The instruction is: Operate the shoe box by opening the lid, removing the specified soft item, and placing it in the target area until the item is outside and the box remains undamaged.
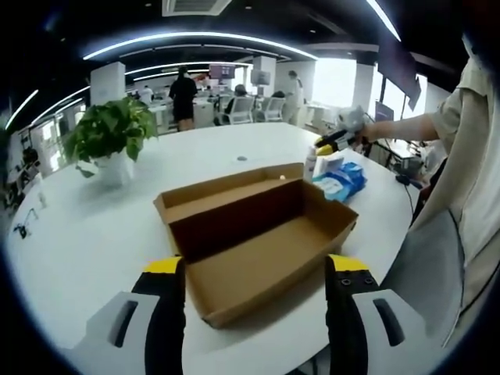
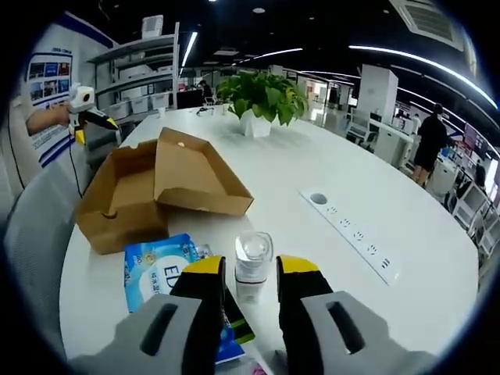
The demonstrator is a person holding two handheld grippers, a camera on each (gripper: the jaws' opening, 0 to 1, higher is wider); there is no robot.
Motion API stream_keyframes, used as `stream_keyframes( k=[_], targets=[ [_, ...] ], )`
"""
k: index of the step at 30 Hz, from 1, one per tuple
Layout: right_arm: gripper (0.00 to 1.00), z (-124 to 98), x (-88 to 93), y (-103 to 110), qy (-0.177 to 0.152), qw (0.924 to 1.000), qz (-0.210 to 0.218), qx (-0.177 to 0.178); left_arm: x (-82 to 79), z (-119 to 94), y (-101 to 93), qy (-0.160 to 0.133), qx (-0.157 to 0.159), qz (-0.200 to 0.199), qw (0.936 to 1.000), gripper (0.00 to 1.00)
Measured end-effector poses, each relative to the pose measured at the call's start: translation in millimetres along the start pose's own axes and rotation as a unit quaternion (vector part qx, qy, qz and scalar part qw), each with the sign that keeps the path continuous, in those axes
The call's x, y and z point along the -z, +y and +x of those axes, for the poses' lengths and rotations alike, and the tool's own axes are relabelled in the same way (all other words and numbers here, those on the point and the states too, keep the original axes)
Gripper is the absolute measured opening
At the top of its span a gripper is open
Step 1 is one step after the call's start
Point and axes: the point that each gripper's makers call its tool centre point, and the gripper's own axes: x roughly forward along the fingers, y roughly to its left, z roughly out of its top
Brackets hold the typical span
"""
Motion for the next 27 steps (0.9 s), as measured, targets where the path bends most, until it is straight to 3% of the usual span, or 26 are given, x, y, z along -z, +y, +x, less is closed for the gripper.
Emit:
stream_keyframes(
  k=[7,17,27],
  targets=[
    [0.23,-4,-8.8,-3,0.034,0.9994,0.006,0.007,2.6,-2,2.7,0.002,-0.001,0.001,1.0000,0.74],
    [0.21,-1,-19.0,4,0.089,0.9952,-0.040,-0.007,6.1,-4,9.0,0.004,-0.010,0.007,0.9999,0.72],
    [0.18,4,-12.8,0,0.167,0.9820,-0.081,-0.035,11.0,-7,6.9,0.003,-0.008,0.005,0.9999,0.71]
  ],
)
